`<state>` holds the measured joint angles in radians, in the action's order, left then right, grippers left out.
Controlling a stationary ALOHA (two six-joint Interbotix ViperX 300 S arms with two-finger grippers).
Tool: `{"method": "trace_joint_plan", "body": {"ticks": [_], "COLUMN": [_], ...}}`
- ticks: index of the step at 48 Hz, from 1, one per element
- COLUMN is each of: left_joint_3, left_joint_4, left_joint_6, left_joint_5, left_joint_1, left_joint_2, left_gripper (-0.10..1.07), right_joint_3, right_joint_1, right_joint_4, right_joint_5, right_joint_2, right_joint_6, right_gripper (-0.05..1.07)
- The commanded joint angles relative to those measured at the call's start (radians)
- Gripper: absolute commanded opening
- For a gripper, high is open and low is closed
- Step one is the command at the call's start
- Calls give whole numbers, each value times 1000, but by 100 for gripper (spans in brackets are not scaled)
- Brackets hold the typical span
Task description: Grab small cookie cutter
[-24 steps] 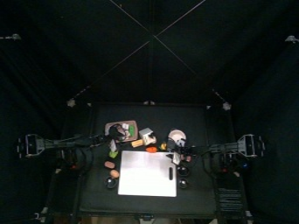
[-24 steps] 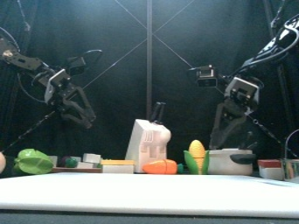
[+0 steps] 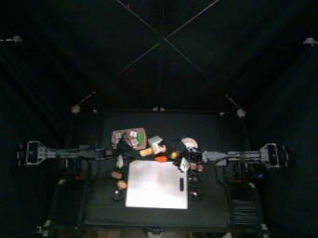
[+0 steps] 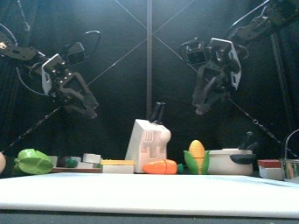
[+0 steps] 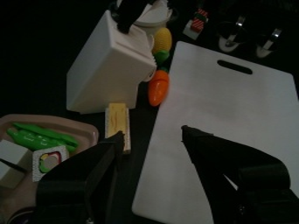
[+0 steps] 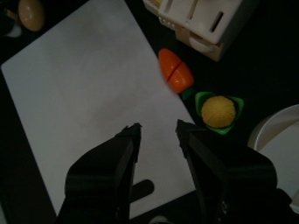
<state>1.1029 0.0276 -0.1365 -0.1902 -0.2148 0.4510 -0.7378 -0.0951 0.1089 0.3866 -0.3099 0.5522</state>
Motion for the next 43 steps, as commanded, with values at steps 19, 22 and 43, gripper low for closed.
{"method": "trace_joint_plan", "body": {"ticks": [19, 22, 43], "left_joint_3": [6, 14, 37], "left_joint_4": [-2, -5, -23], "left_joint_6": [-2, -2, -5], "left_joint_5": [-3, -5, -31], "left_joint_1": [8, 12, 34], "left_joint_2": [109, 124, 144], "left_gripper": [90, 90, 90], "right_joint_3": [196, 219, 222], "right_joint_1": [-40, -37, 64], "right_joint_4": [-163, -130, 5], "right_joint_5": [276, 362, 623], "right_joint_2": [57, 63, 60], "right_joint_6": [127, 196, 362], "right_gripper": [78, 78, 78]}}
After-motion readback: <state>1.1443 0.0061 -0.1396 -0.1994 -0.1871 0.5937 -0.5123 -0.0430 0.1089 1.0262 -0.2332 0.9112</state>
